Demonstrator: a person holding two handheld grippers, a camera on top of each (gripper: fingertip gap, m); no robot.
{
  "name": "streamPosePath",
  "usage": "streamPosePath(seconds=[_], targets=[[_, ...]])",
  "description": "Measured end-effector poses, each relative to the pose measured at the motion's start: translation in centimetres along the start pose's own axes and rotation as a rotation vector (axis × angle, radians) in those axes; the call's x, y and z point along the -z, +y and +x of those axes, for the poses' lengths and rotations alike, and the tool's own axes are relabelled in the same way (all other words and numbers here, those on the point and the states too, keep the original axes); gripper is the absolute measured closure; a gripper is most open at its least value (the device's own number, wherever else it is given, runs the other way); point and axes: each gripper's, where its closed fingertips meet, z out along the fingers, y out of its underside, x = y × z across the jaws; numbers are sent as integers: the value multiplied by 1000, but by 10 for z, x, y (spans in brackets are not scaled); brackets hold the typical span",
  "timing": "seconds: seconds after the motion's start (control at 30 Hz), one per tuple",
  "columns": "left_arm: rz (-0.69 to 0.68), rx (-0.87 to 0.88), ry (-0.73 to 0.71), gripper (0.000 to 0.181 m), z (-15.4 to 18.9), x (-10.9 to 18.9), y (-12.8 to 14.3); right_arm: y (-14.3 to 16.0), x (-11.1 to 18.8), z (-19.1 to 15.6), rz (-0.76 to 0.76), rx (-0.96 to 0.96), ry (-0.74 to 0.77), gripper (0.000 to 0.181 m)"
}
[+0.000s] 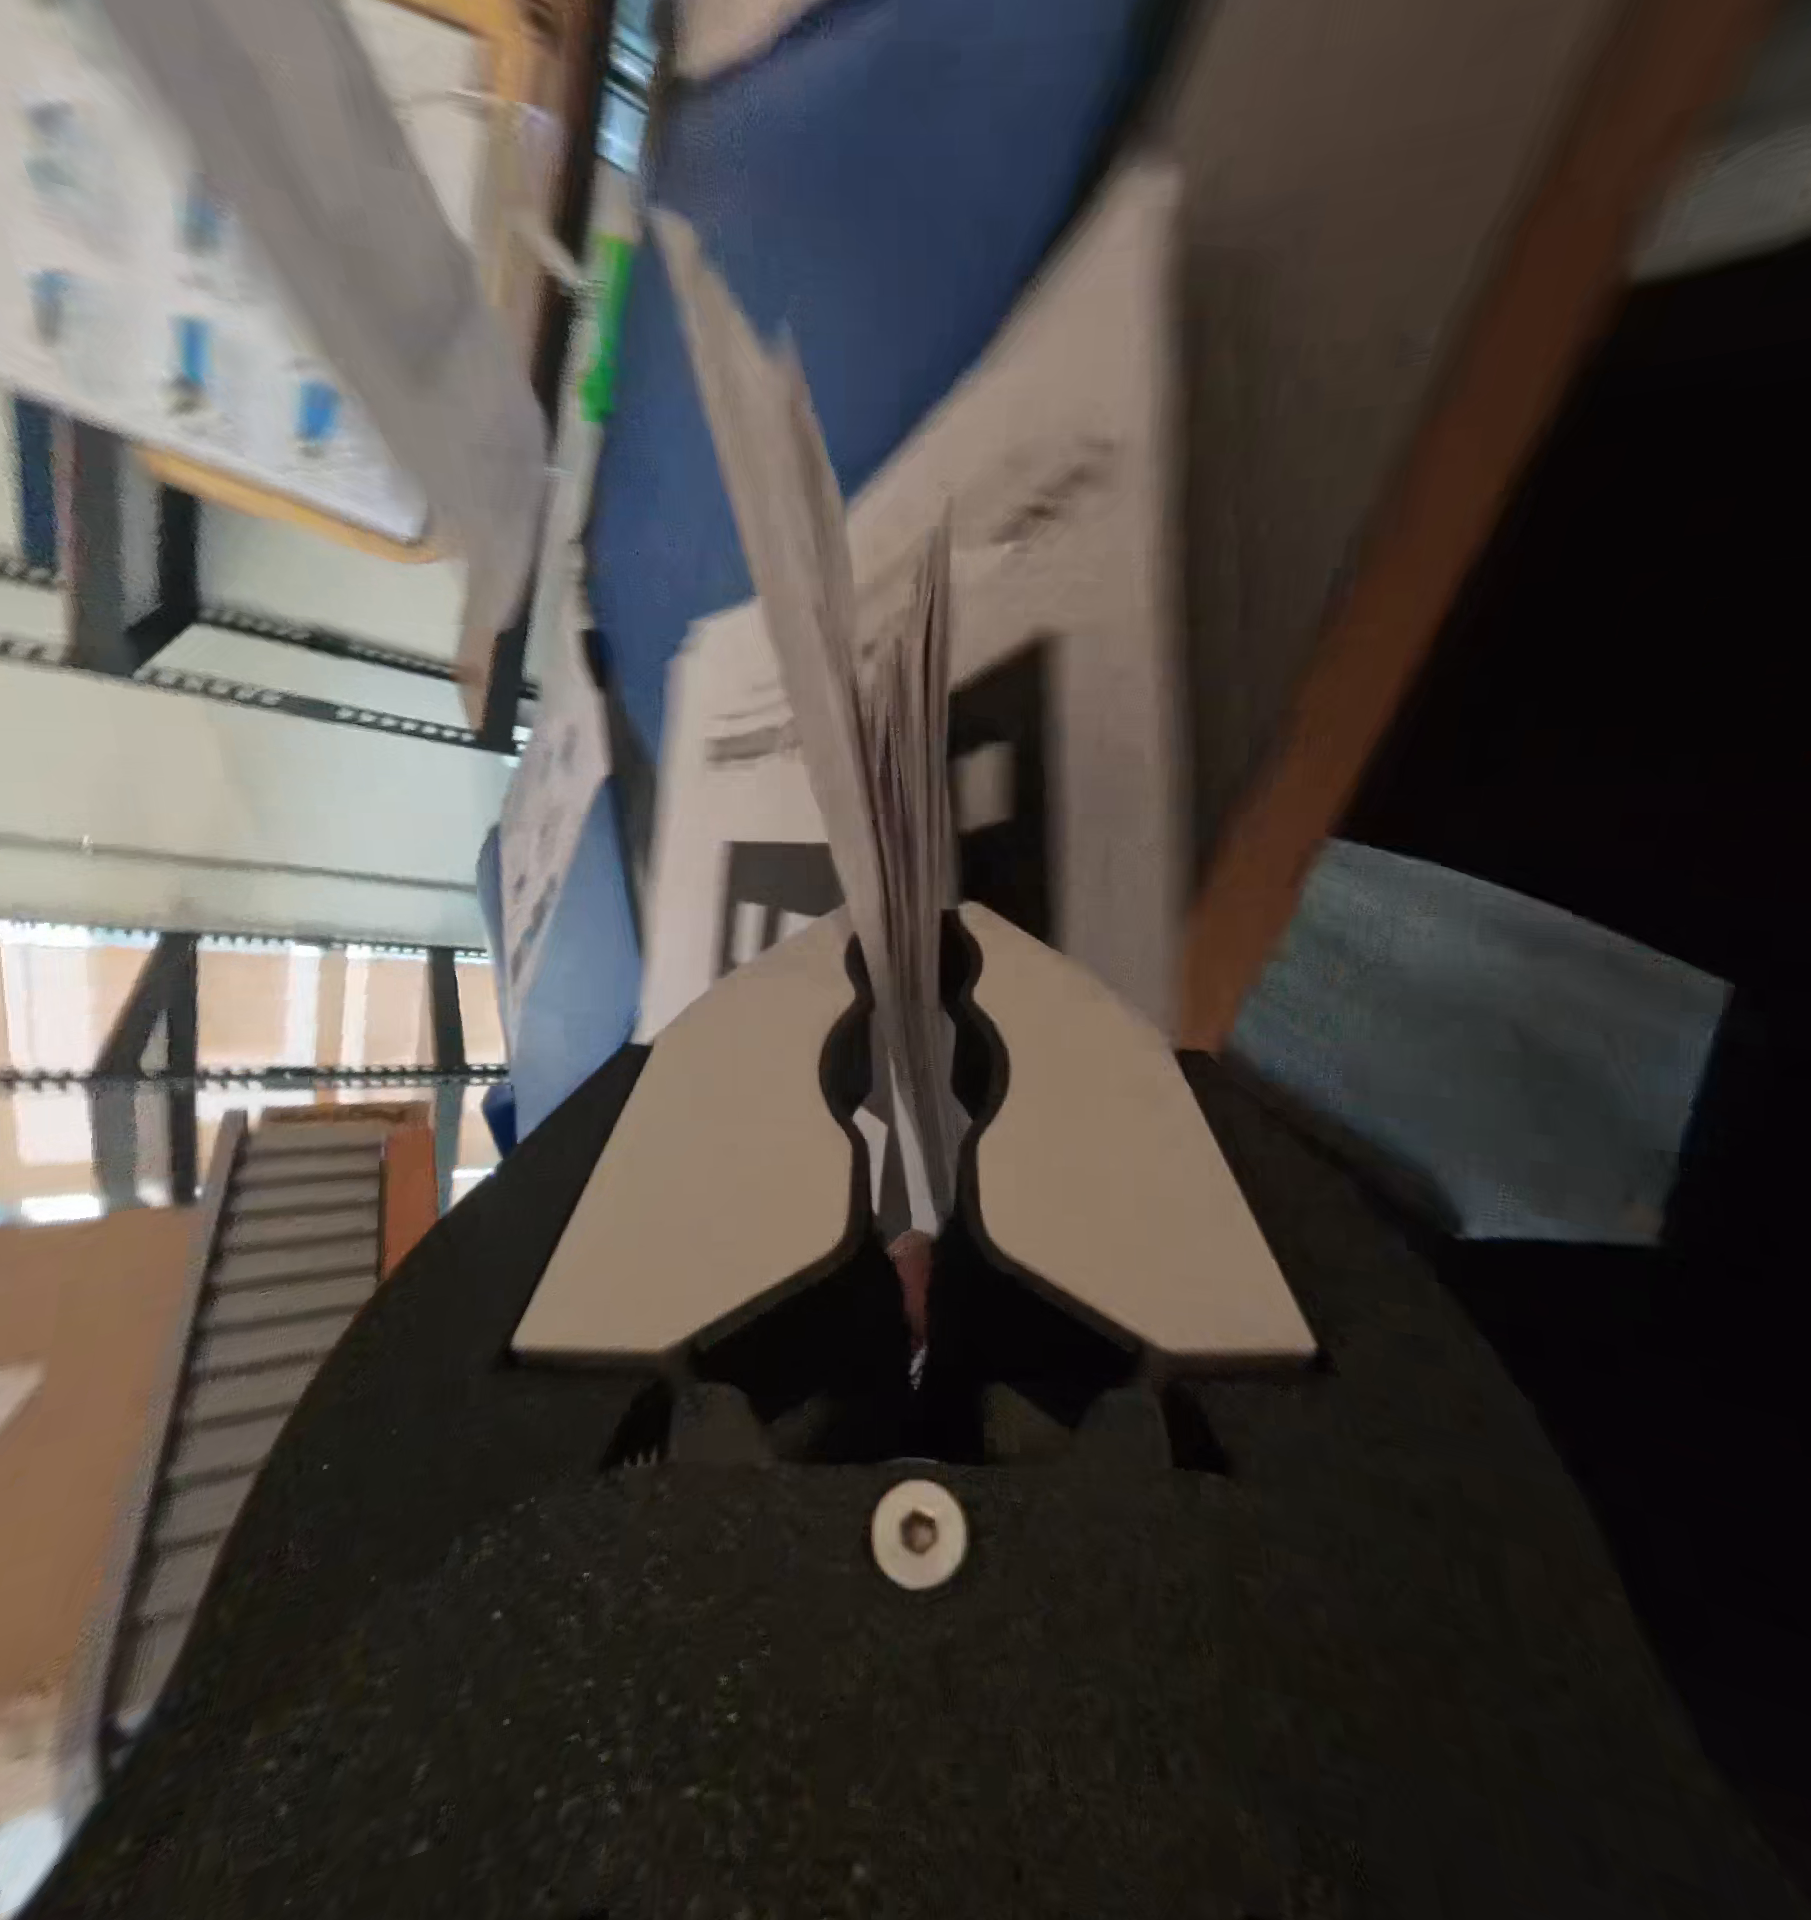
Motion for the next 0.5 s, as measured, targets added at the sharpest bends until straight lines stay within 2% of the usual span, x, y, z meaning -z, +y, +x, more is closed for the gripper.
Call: streamPosePath(seconds=[0.03, 0.13, 0.23, 0.3, 0.37, 0.5], targets=[[-27, -64, -6, 170, 14, -11, -6, 3, -4, -18, -22, -22, -35, 181], [-57, -197, -86, 169, 22, -25, -19, 6, -15, -76, -111, -36, -125, 181], [-56, -115, -38, 165, 25, -26, -20, 4, -24, -150, -194, 40, -264, 181], [-64, -21, 12, 161, 27, -21, -19, -2, -26, -200, -186, 8, -431, 181], [-9, 132, 52, 152, 25, -9, -26, -7, -21, -236, -160, -100, -617, 156], [280, 518, 93, 114, 3, 34, -51, -8, -6, -231, -109, -259, -817, 107]])
